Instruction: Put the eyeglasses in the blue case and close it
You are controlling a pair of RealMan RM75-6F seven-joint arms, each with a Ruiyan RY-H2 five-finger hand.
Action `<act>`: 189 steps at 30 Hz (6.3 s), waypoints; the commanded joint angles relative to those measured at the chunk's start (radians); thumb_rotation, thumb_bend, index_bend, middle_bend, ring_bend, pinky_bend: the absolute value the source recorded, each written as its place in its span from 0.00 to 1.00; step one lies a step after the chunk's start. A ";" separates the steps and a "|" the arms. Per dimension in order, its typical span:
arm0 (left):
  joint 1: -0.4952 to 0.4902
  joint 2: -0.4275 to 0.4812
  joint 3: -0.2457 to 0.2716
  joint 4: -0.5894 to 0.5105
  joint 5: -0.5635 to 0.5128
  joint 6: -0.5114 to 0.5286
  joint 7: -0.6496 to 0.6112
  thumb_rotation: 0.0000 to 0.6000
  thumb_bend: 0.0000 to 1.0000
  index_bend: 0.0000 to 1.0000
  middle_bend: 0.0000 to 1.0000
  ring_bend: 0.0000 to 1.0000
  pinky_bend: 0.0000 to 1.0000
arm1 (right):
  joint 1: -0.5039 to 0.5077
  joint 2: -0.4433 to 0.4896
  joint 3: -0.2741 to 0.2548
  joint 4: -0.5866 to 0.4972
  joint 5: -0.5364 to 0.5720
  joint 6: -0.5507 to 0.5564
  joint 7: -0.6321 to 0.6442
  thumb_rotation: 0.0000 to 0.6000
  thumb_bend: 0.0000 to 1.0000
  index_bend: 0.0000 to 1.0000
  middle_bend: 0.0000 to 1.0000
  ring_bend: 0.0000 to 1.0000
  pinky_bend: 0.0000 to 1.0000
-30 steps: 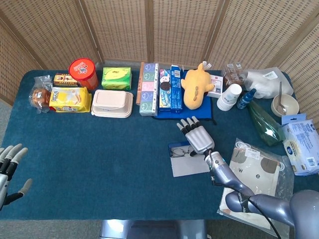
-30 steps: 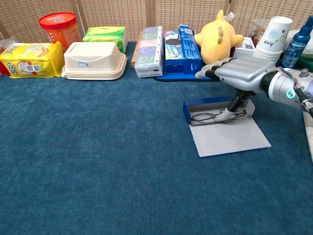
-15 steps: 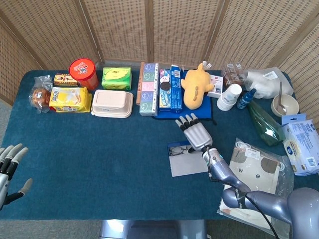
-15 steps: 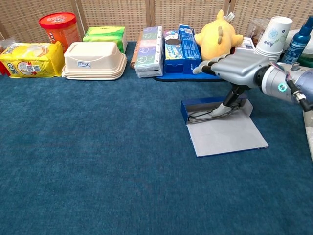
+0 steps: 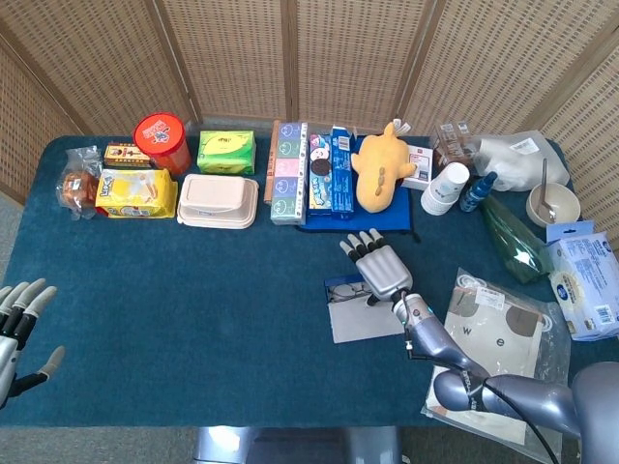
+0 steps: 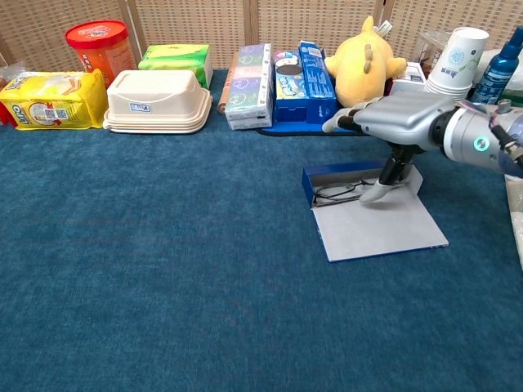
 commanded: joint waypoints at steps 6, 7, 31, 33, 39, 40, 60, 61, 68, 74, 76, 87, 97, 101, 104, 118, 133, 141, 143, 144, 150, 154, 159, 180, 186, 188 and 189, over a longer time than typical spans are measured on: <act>-0.001 -0.005 0.004 0.007 0.005 -0.002 -0.012 1.00 0.31 0.06 0.06 0.00 0.00 | 0.020 0.140 0.065 -0.190 0.112 -0.087 0.135 0.62 0.10 0.10 0.21 0.09 0.11; -0.001 -0.006 0.005 0.008 0.006 -0.002 -0.012 1.00 0.31 0.06 0.06 0.00 0.00 | 0.023 0.146 0.068 -0.195 0.119 -0.094 0.145 0.60 0.10 0.11 0.21 0.09 0.11; -0.036 -0.039 -0.001 0.018 -0.017 -0.065 -0.014 1.00 0.31 0.06 0.06 0.00 0.00 | 0.192 0.156 -0.087 -0.162 0.423 -0.126 0.072 0.24 0.09 0.21 0.29 0.19 0.18; -0.039 -0.040 -0.001 0.019 -0.018 -0.068 -0.016 1.00 0.31 0.06 0.06 0.00 0.00 | 0.200 0.167 -0.105 -0.191 0.443 -0.107 0.057 0.23 0.08 0.22 0.30 0.20 0.19; -0.044 -0.042 -0.002 0.024 -0.019 -0.073 -0.022 1.00 0.31 0.06 0.06 0.00 0.00 | 0.201 0.205 -0.145 -0.291 0.459 -0.045 0.042 0.22 0.08 0.24 0.32 0.22 0.20; -0.045 -0.043 -0.001 0.025 -0.019 -0.074 -0.022 1.00 0.31 0.06 0.06 0.00 0.00 | 0.198 0.211 -0.151 -0.308 0.457 -0.036 0.042 0.21 0.07 0.25 0.32 0.22 0.20; -0.021 -0.031 0.020 0.006 0.003 -0.036 -0.006 1.00 0.31 0.06 0.06 0.00 0.00 | 0.103 0.292 -0.231 -0.506 0.225 -0.036 0.156 0.20 0.07 0.26 0.33 0.23 0.20; -0.019 -0.030 0.021 0.005 0.004 -0.033 -0.005 1.00 0.31 0.06 0.06 0.00 0.00 | 0.099 0.293 -0.234 -0.513 0.213 -0.036 0.160 0.20 0.07 0.26 0.33 0.23 0.20; -0.011 -0.028 0.026 0.001 0.007 -0.025 -0.001 1.00 0.31 0.06 0.06 0.00 0.00 | 0.076 0.299 -0.261 -0.538 0.154 -0.044 0.181 0.19 0.07 0.26 0.33 0.23 0.20; -0.007 -0.031 0.029 0.005 0.007 -0.024 -0.002 1.00 0.31 0.06 0.06 0.00 0.00 | 0.063 0.308 -0.280 -0.558 0.122 -0.050 0.193 0.19 0.07 0.26 0.33 0.23 0.20; -0.005 -0.032 0.030 0.006 0.007 -0.023 -0.004 1.00 0.31 0.06 0.06 0.00 0.00 | 0.058 0.313 -0.287 -0.566 0.110 -0.056 0.199 0.19 0.07 0.26 0.33 0.23 0.20; 0.006 -0.033 0.035 0.013 0.009 -0.012 -0.009 1.00 0.31 0.06 0.06 0.00 0.00 | 0.051 0.325 -0.311 -0.586 0.070 -0.079 0.209 0.20 0.08 0.27 0.33 0.23 0.20; 0.009 -0.038 0.036 0.016 0.012 -0.010 -0.009 1.00 0.31 0.06 0.06 0.00 0.00 | 0.039 0.332 -0.324 -0.602 0.040 -0.068 0.210 0.19 0.08 0.26 0.33 0.22 0.20; 0.011 -0.041 0.034 0.019 0.012 -0.005 -0.011 1.00 0.31 0.06 0.06 0.00 0.00 | 0.017 0.341 -0.318 -0.620 -0.009 -0.036 0.219 0.23 0.08 0.25 0.33 0.22 0.17; 0.012 -0.044 0.033 0.020 0.018 0.002 -0.011 1.00 0.31 0.06 0.06 0.00 0.00 | -0.008 0.348 -0.313 -0.633 -0.063 0.002 0.225 0.25 0.08 0.23 0.30 0.20 0.17; 0.010 -0.041 0.026 0.033 0.043 0.023 -0.025 1.00 0.31 0.06 0.06 0.00 0.00 | -0.211 0.305 -0.341 -0.571 -0.421 0.263 0.242 0.47 0.09 0.05 0.18 0.04 0.13; 0.014 -0.028 0.011 0.086 0.043 0.068 -0.091 1.00 0.31 0.06 0.06 0.00 0.00 | -0.497 0.234 -0.459 -0.411 -0.686 0.526 0.217 0.68 0.19 0.00 0.09 0.00 0.11; 0.009 -0.029 -0.003 0.130 0.037 0.082 -0.128 1.00 0.31 0.06 0.06 0.00 0.00 | -0.648 0.160 -0.488 -0.256 -0.777 0.644 0.217 0.77 0.22 0.00 0.06 0.00 0.10; 0.007 -0.029 -0.005 0.139 0.039 0.086 -0.137 1.00 0.31 0.06 0.06 0.00 0.00 | -0.679 0.144 -0.489 -0.224 -0.792 0.661 0.209 0.78 0.22 0.00 0.05 0.00 0.09; 0.006 -0.029 -0.007 0.142 0.040 0.088 -0.140 1.00 0.31 0.06 0.06 0.00 0.00 | -0.692 0.138 -0.490 -0.212 -0.798 0.667 0.207 0.78 0.22 0.00 0.05 0.00 0.09; 0.003 -0.024 -0.012 0.159 0.045 0.101 -0.159 1.00 0.31 0.06 0.06 0.00 0.00 | -0.772 0.090 -0.491 -0.125 -0.841 0.719 0.236 0.82 0.22 0.00 0.01 0.00 0.08; 0.004 -0.022 -0.013 0.170 0.049 0.112 -0.170 1.00 0.31 0.06 0.06 0.00 0.00 | -0.817 0.052 -0.483 -0.054 -0.867 0.747 0.248 0.87 0.21 0.00 0.00 0.00 0.07; 0.005 -0.017 -0.010 0.174 0.061 0.121 -0.172 1.00 0.31 0.05 0.06 0.00 0.00 | -0.849 0.016 -0.472 0.018 -0.895 0.761 0.270 0.88 0.19 0.00 0.00 0.00 0.05; 0.031 -0.008 -0.008 0.212 0.082 0.196 -0.208 1.00 0.31 0.05 0.06 0.00 0.00 | -0.939 -0.086 -0.460 0.215 -0.952 0.796 0.381 0.88 0.18 0.00 0.00 0.00 0.01; 0.038 -0.011 -0.005 0.226 0.087 0.211 -0.219 1.00 0.31 0.05 0.06 0.00 0.00 | -0.953 -0.123 -0.454 0.281 -0.967 0.810 0.419 0.93 0.18 0.00 0.00 0.00 0.01; 0.040 -0.011 -0.005 0.231 0.087 0.216 -0.223 1.00 0.31 0.05 0.06 0.00 0.00 | -0.956 -0.135 -0.453 0.302 -0.972 0.812 0.432 0.96 0.18 0.00 0.00 0.00 0.01; 0.042 -0.011 -0.004 0.235 0.087 0.219 -0.226 1.00 0.31 0.05 0.06 0.00 0.00 | -0.957 -0.146 -0.452 0.319 -0.978 0.815 0.441 0.98 0.18 0.00 0.00 0.00 0.01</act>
